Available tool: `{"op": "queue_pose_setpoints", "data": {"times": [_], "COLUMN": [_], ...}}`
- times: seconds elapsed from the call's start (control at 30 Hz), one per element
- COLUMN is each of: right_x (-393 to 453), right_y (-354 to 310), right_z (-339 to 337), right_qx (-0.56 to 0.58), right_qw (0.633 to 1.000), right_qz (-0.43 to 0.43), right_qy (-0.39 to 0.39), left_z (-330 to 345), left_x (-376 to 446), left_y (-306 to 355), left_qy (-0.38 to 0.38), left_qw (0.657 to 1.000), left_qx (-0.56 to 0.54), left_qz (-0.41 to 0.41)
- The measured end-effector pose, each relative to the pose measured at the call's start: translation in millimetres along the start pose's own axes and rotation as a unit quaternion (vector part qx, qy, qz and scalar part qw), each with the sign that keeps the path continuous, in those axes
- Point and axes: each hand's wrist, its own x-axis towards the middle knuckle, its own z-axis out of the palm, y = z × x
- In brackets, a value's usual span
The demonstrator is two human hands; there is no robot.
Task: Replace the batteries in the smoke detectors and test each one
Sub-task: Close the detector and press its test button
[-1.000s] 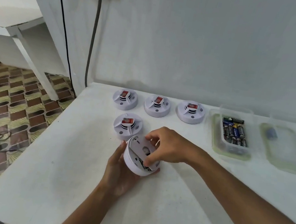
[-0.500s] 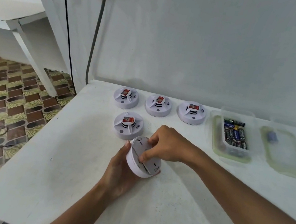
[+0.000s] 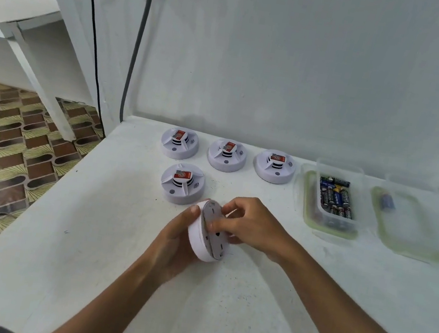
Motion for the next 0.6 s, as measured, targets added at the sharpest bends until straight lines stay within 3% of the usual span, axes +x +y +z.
{"op": "queue_pose_setpoints", "data": {"times": [0.1, 0.17, 0.23, 0.3, 0.43, 0.5, 0.6], "right_x": [-12.4, -21.2, -27.4, -32.0, -22.9, -18.2, -13.0], "right_y": [12.4, 20.9, 26.7, 33.6, 66.4, 77.4, 83.8], "right_z": [-4.4, -7.0, -10.5, -8.6, -1.2, 5.2, 12.1], "right_qx": [0.172, 0.349, 0.447, 0.478, 0.577, 0.598, 0.589], "right_qw": [0.984, 0.931, 0.881, 0.859, 0.800, 0.789, 0.801], "right_qz": [0.024, 0.049, 0.050, 0.006, -0.063, -0.084, -0.093], "right_qy": [-0.042, -0.093, -0.148, -0.182, -0.150, -0.112, -0.062], "left_z": [20.0, 35.3, 45.7, 47.8, 34.5, 25.5, 18.3], "left_x": [0.4, -2.4, -4.6, -4.4, 2.1, 3.5, 3.9], "left_y": [12.3, 17.5, 20.9, 20.9, 15.1, 5.3, -8.9], "left_qy": [0.094, 0.113, 0.109, 0.117, 0.146, 0.131, 0.096], "left_qw": [0.982, 0.956, 0.941, 0.940, 0.958, 0.960, 0.968], "left_qx": [0.154, 0.256, 0.304, 0.301, 0.204, 0.214, 0.214], "left_qz": [0.047, 0.084, 0.096, 0.113, 0.138, 0.122, 0.090]}}
